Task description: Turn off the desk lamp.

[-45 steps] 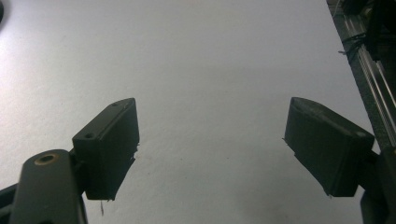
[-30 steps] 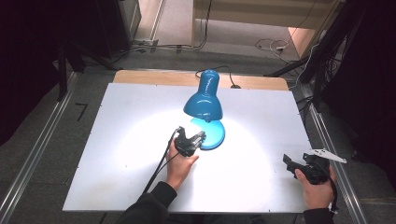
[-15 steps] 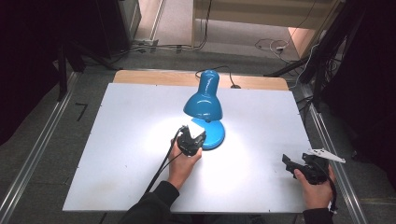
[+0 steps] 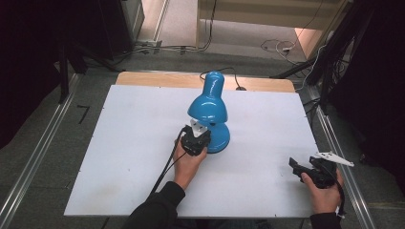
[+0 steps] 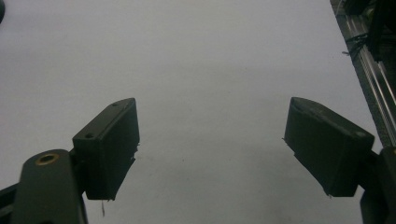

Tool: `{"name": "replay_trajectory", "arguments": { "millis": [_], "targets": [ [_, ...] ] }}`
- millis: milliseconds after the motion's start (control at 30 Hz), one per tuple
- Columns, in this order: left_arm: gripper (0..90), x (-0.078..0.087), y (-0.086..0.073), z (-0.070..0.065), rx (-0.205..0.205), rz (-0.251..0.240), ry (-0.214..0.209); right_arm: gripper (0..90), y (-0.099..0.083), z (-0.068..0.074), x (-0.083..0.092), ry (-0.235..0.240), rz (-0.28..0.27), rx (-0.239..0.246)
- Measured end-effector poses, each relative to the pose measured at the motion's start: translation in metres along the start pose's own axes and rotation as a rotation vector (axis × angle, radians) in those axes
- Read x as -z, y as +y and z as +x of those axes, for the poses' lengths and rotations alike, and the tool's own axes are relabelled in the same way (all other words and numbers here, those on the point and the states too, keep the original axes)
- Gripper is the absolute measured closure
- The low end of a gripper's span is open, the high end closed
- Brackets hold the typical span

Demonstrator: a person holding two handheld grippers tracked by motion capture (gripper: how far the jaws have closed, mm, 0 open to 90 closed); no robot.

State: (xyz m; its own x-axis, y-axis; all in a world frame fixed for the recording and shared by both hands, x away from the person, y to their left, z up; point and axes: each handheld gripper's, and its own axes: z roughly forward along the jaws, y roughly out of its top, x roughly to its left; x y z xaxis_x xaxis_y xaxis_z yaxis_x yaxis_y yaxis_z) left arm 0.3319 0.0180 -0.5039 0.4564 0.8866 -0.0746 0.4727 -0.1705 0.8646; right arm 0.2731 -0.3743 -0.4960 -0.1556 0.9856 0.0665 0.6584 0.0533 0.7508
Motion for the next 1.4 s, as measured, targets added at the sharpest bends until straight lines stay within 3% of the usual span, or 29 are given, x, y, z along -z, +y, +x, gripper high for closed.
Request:
{"name": "replay_trajectory", "arguments": {
  "millis": [300, 567, 800, 1400],
  "targets": [
    [64.1, 0.006, 0.003, 0.003, 0.004, -0.016, -0.021, 16.5, 0.000, 0.000, 0.000, -0.002, 0.000, -0.002],
    [32.2, 0.014, 0.006, 0.011, 0.002, 0.008, 0.020, 16.5, 0.000, 0.000, 0.000, -0.002, 0.001, -0.002],
    [27.0, 0.020, 0.007, 0.017, 0.037, 0.001, 0.028, 16.5, 0.000, 0.000, 0.000, 0.000, 0.004, -0.001],
    [25.6, 0.032, 0.008, 0.030, 0.038, -0.005, 0.045, 16.5, -0.001, 0.000, 0.000, 0.000, 0.006, -0.002]
  ]
}}
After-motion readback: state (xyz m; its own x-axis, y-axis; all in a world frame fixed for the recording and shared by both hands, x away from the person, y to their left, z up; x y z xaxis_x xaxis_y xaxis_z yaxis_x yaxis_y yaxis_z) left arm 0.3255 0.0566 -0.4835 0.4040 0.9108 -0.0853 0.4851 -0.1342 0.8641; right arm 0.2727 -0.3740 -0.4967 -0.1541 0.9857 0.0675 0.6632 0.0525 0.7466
